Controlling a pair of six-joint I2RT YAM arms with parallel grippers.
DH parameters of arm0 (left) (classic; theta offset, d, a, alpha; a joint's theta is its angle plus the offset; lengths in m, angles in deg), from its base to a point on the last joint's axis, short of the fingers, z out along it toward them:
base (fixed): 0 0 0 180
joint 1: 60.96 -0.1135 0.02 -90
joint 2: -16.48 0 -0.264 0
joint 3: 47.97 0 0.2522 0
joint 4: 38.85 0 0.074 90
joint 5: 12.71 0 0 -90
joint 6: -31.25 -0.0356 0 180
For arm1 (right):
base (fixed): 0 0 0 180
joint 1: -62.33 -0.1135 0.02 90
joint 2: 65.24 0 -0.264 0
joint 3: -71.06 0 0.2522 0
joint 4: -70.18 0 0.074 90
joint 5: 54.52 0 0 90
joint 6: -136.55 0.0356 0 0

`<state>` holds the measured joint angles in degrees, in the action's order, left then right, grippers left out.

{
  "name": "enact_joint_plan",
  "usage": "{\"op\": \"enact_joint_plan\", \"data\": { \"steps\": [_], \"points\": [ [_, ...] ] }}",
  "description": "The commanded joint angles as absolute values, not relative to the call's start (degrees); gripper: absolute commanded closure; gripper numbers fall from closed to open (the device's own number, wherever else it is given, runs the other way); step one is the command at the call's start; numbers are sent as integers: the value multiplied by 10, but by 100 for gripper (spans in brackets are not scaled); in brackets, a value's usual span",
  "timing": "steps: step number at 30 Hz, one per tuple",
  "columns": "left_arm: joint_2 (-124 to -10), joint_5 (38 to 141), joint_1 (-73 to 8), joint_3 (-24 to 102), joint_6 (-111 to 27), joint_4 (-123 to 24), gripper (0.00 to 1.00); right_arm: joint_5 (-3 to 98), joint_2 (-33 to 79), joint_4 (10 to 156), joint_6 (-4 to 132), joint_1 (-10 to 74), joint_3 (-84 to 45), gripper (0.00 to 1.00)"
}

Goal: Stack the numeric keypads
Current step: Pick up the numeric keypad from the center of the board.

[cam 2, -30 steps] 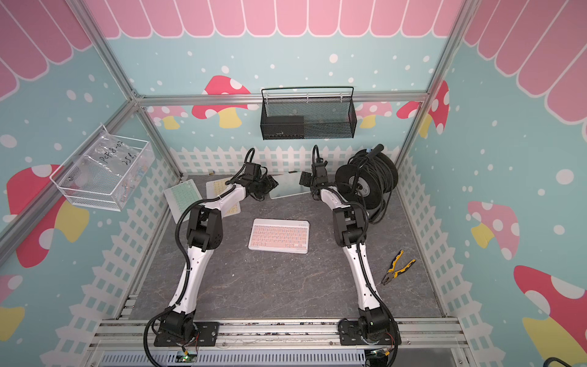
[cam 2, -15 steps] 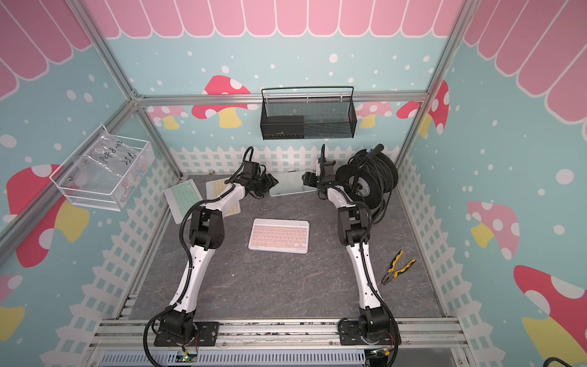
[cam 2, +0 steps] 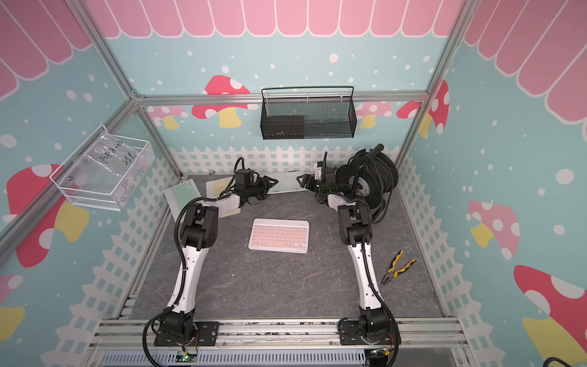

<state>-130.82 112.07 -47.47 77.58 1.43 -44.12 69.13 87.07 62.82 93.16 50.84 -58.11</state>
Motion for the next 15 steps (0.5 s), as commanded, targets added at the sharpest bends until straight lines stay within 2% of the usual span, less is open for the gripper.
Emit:
{"op": "enact_joint_plan", "data": {
  "steps": [1, 7, 15],
  "points": [
    [-1289, 1158, -450, 778, 4, -434, 32, 794, 866, 545, 1049, 487, -521, 25],
    [-1284, 1124, -455, 775, -37, -498, 33, 785, 863, 476, 1109, 492, -489, 28],
    [-1284, 1105, -461, 764, -31, -489, 33, 723, 870, 449, 1148, 490, -479, 33]
  ]
}}
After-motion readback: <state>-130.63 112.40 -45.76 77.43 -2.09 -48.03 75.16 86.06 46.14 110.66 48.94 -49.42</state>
